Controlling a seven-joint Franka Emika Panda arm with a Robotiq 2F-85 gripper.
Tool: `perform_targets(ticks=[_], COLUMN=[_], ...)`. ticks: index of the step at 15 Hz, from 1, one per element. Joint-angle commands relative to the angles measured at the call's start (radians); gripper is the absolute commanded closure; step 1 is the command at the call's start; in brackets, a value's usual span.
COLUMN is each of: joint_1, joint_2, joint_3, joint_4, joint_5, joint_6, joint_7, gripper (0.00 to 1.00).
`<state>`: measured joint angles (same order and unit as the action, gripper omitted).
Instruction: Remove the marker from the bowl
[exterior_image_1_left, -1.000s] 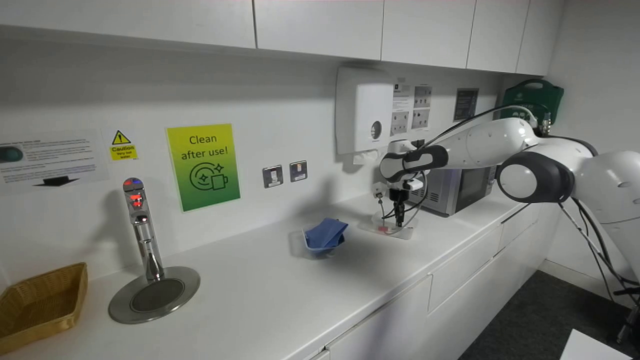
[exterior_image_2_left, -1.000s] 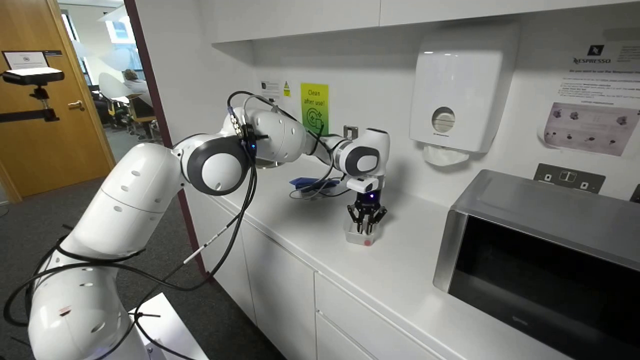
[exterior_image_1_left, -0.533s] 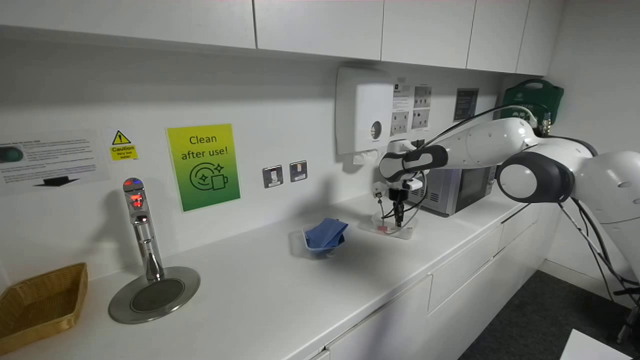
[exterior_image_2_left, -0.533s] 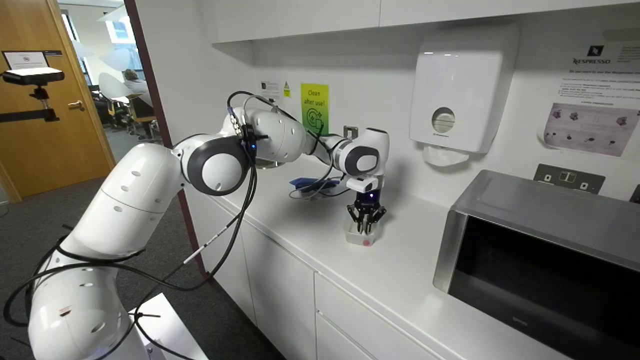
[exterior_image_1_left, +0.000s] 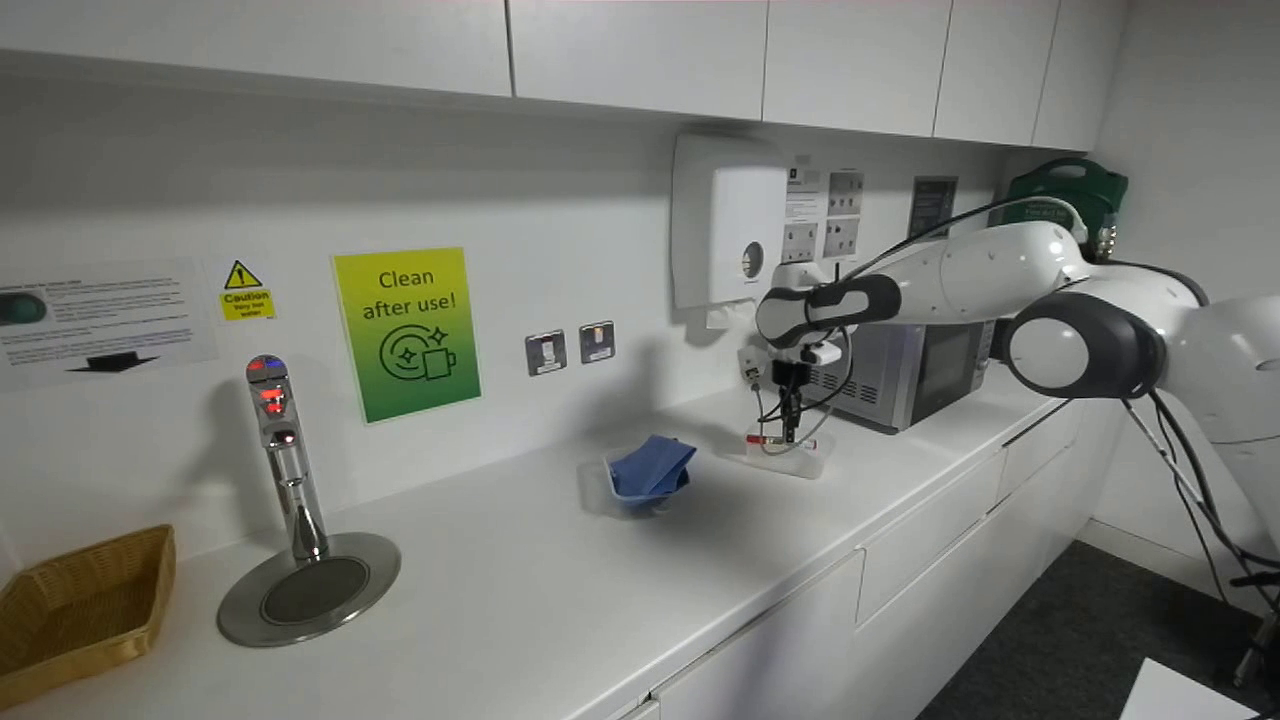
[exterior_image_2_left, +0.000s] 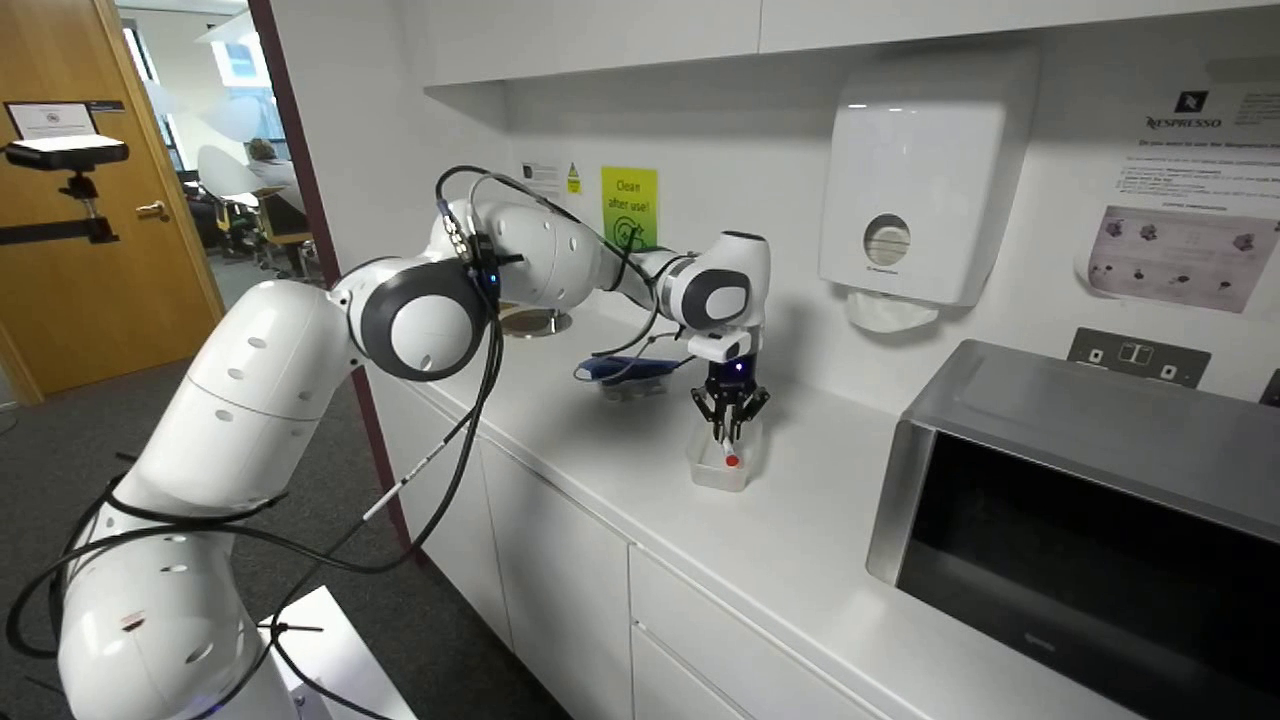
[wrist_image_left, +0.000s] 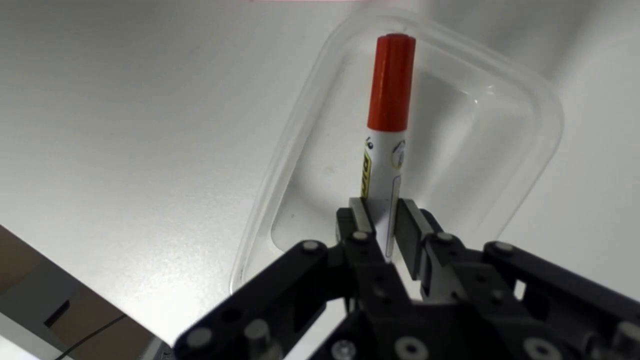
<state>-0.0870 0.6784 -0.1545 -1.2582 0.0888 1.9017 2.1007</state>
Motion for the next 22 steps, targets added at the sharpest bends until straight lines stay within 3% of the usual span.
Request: perform_targets(ticks=[1, 9, 16, 22], joint_1=[0.005, 0.066, 0.158, 0.189], joint_2=[-0.075, -0.132, -0.147, -0.145], joint_3=[0.003, 0.034, 0.041, 0.043], joint_4=[-0.046, -0.105, -0.168, -0.191], joint_5=[-0.001, -0.028, -0.130, -0.200], joint_6=[0.022, -0.006, -0.015, -0.017], joint_7=[-0.024, -0.095, -0.133, -0.176], gripper=[0.95, 0.95, 0.95, 0.95])
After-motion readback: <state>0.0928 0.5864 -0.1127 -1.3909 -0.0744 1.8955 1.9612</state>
